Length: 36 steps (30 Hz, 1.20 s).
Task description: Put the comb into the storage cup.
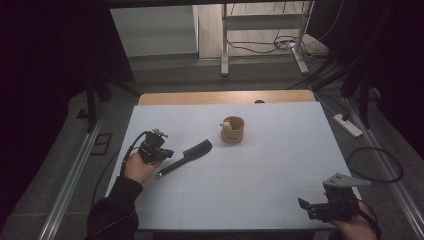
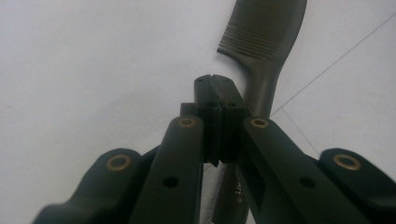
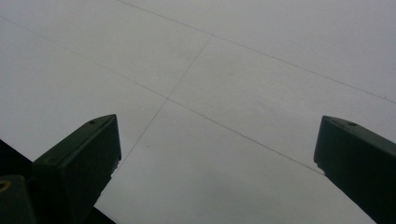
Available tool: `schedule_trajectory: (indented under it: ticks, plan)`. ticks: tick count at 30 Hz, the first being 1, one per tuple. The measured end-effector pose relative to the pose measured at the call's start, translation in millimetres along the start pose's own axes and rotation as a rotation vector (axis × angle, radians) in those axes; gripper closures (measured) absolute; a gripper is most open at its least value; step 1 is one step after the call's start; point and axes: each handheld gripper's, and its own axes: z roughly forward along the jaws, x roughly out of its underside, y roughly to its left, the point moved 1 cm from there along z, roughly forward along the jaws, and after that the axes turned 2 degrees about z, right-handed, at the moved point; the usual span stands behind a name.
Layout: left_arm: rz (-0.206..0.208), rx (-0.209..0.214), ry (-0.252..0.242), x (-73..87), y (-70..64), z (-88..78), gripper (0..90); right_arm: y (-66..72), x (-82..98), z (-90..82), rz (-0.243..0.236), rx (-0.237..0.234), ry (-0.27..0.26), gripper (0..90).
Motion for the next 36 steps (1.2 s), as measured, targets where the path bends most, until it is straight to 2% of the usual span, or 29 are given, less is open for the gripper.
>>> schedule_trajectory:
  ticks: [10,19,28,36]
  plan:
    - [-0.015,-0.017,0.051,7.9,2.5,11.1,88.5,0.3,0.0,0.1,-0.003,-0.001,0.001,0.9]
    - [-0.025,-0.020,0.075,11.8,1.9,15.9,88.5,0.4,0.0,0.1,-0.006,-0.001,0.004,1.0]
    - [-0.045,0.009,0.086,17.4,-3.3,13.1,88.5,0.6,0.0,0.1,-0.007,-0.001,0.003,1.2]
    - [-0.056,0.027,0.100,22.4,-13.2,11.3,88.5,0.7,0.0,0.1,-0.006,-0.002,0.003,1.2]
